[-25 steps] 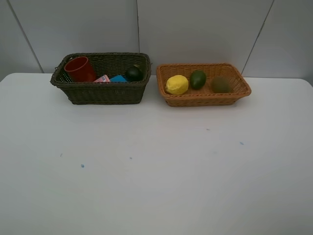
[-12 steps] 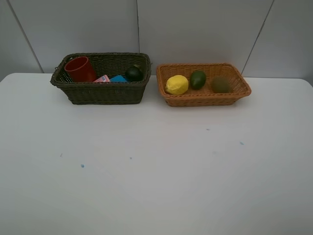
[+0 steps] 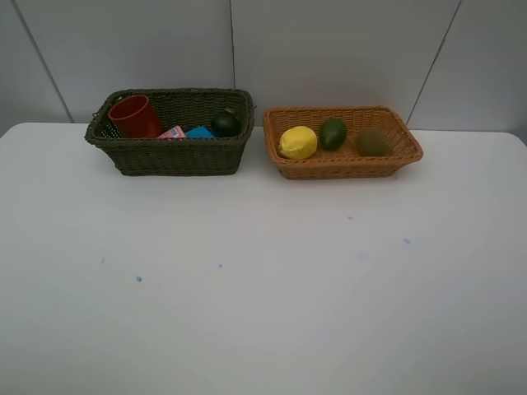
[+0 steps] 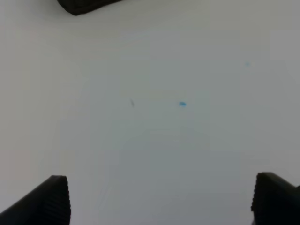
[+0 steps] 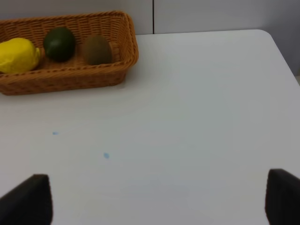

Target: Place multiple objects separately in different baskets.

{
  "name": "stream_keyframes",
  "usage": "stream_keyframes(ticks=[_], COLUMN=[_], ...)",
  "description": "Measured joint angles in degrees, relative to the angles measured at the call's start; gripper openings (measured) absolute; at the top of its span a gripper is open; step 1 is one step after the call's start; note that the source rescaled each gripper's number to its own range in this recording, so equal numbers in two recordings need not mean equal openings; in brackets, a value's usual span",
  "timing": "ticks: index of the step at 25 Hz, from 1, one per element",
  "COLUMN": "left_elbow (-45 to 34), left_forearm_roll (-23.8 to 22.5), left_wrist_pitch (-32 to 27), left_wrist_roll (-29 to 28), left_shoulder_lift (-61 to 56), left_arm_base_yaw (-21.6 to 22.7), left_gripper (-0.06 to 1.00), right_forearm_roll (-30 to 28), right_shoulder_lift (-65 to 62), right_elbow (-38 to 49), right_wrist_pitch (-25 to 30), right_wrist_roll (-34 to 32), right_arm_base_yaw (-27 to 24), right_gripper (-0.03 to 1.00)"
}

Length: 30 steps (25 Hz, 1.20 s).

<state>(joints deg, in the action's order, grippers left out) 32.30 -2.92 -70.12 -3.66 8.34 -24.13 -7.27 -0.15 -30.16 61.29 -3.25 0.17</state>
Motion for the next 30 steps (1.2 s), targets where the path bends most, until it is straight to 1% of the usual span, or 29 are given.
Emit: stream_keyframes(ticks=[6, 12, 18, 23, 25, 30], left_elbow=[-0.8, -1.4, -1.8, -3.5, -3.6, -3.6], left_forearm_roll=[1.0, 1.1, 1.2, 1.2, 1.2, 1.2], left_wrist_pitch=[1.2, 4.2, 5.1, 8.4, 8.7, 8.9], left_wrist_roll=[0.2, 0.2, 0.2, -0.7, -1.0, -1.0], left_shoulder_lift=[-3.8, -6.6, -8.7, -8.8, -8.8, -8.8], left_arm_base_yaw=[0.0, 0.0, 0.0, 0.2, 1.3, 6.0], left_gripper=[1.0, 1.0, 1.0, 1.0, 1.0, 1.0], right_forearm_roll=[0.0, 0.0, 0.0, 0.0, 0.0, 0.0], right_shoulder_lift=[0.0, 0.0, 0.0, 0.0, 0.0, 0.0], right_elbow=[0.0, 0.0, 0.0, 0.0, 0.0, 0.0], right_wrist_pitch=[0.0, 0.0, 0.0, 0.0, 0.0, 0.0], right_wrist_roll=[0.0, 0.0, 0.0, 0.0, 0.0, 0.0], right_arm_base_yaw=[0.0, 0.0, 0.0, 0.0, 0.0, 0.0], right_gripper=[1.0, 0.99, 0.99, 0.99, 0.99, 0.99])
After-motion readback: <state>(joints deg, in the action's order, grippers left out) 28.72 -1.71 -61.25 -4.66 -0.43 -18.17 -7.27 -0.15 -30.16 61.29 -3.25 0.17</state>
